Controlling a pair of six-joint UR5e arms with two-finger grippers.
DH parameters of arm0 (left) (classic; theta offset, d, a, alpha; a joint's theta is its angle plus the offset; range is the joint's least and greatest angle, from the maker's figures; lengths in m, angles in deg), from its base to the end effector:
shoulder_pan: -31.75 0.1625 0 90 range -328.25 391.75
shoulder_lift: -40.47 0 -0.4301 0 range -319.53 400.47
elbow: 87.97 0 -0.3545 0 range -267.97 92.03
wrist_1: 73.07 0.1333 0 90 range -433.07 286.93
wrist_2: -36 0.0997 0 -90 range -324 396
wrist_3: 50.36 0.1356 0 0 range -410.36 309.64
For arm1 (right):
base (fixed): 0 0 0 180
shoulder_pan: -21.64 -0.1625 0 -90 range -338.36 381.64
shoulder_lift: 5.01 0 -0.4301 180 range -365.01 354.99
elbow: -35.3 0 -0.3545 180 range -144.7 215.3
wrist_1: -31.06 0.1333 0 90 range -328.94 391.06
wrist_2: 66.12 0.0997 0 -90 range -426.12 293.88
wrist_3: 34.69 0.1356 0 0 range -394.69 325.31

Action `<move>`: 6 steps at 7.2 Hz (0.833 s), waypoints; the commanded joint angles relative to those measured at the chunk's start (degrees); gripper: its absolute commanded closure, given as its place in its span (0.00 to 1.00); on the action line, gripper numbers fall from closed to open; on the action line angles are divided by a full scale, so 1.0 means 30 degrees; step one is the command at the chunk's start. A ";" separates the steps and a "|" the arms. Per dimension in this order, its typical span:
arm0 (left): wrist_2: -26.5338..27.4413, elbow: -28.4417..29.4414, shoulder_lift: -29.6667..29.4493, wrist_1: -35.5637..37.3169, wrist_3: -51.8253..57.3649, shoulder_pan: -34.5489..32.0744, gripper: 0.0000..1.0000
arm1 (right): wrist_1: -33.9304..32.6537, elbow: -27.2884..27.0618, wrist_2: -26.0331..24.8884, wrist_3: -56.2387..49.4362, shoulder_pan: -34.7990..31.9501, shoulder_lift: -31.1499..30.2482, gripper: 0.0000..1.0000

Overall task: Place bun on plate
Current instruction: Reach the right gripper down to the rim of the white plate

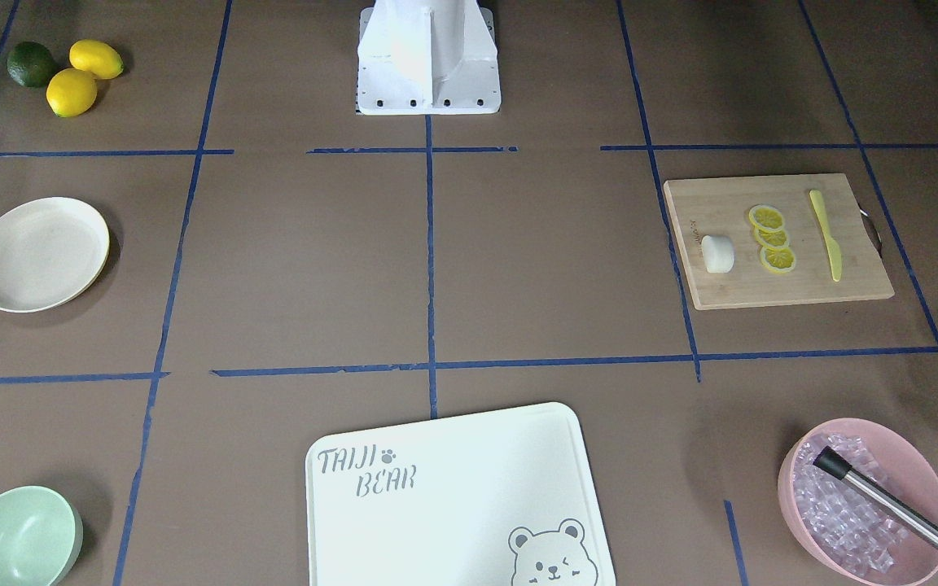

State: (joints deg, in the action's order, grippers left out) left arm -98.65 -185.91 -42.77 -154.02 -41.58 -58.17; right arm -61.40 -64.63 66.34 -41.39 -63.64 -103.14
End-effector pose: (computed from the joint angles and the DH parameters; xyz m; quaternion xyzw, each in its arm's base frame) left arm -0.0375 -0.3894 0.6915 -0.0346 0.3827 0.0453 0.9221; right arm 0.0094 -0.3941 0.6783 0.0009 -0.3621 -0.0907 0.9277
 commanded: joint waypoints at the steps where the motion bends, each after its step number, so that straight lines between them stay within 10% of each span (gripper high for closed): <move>1: 0.0000 0.0099 0.0061 -0.0029 0.0058 0.0000 0.00 | -0.0001 0.0001 0.0000 0.0036 0.0006 0.0015 0.00; 6: 0.0000 0.0188 0.0091 -0.0029 0.0000 0.0029 0.00 | 0.5460 0.0497 0.0411 0.5801 0.3245 -0.0278 0.00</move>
State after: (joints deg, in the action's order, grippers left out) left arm -98.65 -185.32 -42.63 -154.11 -41.65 -58.08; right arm -51.04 -63.74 67.40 -33.64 -57.98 -103.69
